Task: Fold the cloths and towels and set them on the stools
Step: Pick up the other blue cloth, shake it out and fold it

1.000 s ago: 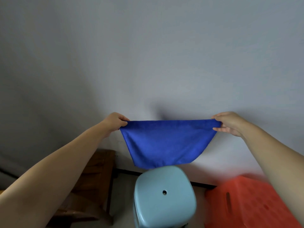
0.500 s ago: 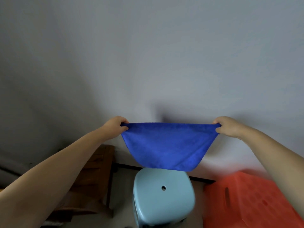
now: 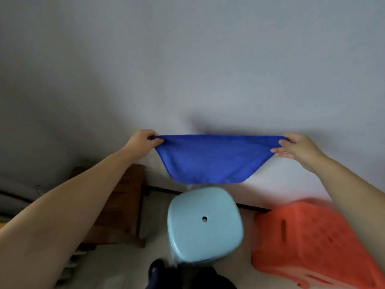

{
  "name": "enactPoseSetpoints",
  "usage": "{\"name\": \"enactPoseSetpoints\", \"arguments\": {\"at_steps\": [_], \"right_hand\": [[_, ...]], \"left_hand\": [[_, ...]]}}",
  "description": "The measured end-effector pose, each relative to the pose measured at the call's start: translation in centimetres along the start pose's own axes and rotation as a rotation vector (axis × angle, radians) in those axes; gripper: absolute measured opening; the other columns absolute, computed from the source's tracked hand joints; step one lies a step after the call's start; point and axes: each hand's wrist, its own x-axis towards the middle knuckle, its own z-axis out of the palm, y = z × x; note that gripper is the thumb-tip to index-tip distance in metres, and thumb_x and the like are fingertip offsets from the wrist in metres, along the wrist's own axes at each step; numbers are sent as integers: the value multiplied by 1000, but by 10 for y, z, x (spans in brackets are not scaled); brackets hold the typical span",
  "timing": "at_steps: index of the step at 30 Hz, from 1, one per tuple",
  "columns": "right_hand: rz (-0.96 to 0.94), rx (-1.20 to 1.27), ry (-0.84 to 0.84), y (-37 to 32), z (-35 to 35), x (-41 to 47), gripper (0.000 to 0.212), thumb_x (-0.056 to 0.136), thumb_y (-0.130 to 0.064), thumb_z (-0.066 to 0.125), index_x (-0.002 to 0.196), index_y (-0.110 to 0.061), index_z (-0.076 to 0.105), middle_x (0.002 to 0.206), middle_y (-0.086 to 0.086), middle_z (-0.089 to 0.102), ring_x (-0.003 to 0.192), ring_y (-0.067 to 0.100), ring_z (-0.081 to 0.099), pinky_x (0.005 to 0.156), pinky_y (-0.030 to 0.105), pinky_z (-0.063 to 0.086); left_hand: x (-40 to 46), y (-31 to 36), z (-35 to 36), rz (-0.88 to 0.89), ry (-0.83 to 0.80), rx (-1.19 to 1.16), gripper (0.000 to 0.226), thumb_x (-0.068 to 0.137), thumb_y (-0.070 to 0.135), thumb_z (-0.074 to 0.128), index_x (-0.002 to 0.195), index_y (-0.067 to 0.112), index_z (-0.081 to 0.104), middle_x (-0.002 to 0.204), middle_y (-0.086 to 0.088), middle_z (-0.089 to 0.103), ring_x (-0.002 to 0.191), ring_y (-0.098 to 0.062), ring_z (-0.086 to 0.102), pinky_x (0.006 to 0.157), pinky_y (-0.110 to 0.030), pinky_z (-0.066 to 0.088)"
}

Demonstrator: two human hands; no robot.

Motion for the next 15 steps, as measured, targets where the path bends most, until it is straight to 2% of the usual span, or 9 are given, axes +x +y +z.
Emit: {"name": "enactPoseSetpoints", "arguments": {"at_steps": [1, 3, 5, 8, 11, 13, 15], "right_hand": [[24, 27, -23, 4, 0, -4, 15, 97, -1, 42, 89, -3, 55, 89, 12, 60, 63, 9, 71, 65, 18, 58], [85, 34, -79, 15, 0, -14, 22, 97, 1, 42, 79, -7, 51, 83, 9, 56, 72, 19, 70, 68, 20, 58], [161, -14, -168, 31, 2, -25, 19, 97, 3, 42, 82, -4, 51, 85, 13, 58, 72, 19, 71, 67, 20, 58], [275, -83, -285, 67, 11, -40, 17, 96, 5, 42, 88, -4, 55, 90, 16, 62, 62, 9, 71, 61, 16, 58], [412, -155, -392, 113, 23, -55, 13, 95, 5, 44, 91, -1, 56, 97, 18, 63, 76, 15, 72, 70, 20, 57], [498, -198, -436, 145, 32, -67, 11, 94, 5, 46, 91, 1, 55, 98, 19, 63, 83, 17, 70, 73, 22, 57], [576, -218, -449, 178, 44, -76, 13, 93, 5, 46, 87, -1, 55, 96, 19, 64, 78, 14, 72, 73, 22, 57]], "left_hand": [[-6, -4, 3, -23, -38, -61, 21, 88, 11, 62, 68, 12, 59, 66, -6, 50, 63, -18, 45, 57, -17, 34], [-21, -16, 10, -73, -152, -116, 21, 88, 12, 63, 67, 12, 58, 64, -6, 49, 60, -15, 42, 56, -21, 31], [-38, -31, 21, -106, -295, -76, 14, 87, 13, 65, 73, 12, 62, 65, -4, 51, 60, -11, 43, 58, -24, 31], [-64, -55, 44, -123, -466, 29, 14, 83, 14, 68, 71, 16, 63, 61, 2, 51, 52, 1, 45, 59, -23, 33], [-90, -79, 74, -136, -597, 109, 12, 82, 13, 68, 72, 16, 62, 61, 4, 52, 49, 8, 47, 56, -16, 34], [-107, -98, 97, -165, -660, 137, 9, 82, 14, 68, 76, 15, 62, 67, 1, 56, 60, 1, 52, 57, -16, 36], [-120, -117, 119, -197, -706, 168, 7, 82, 17, 68, 79, 16, 62, 74, -1, 58, 72, -9, 54, 57, -15, 36]]}}
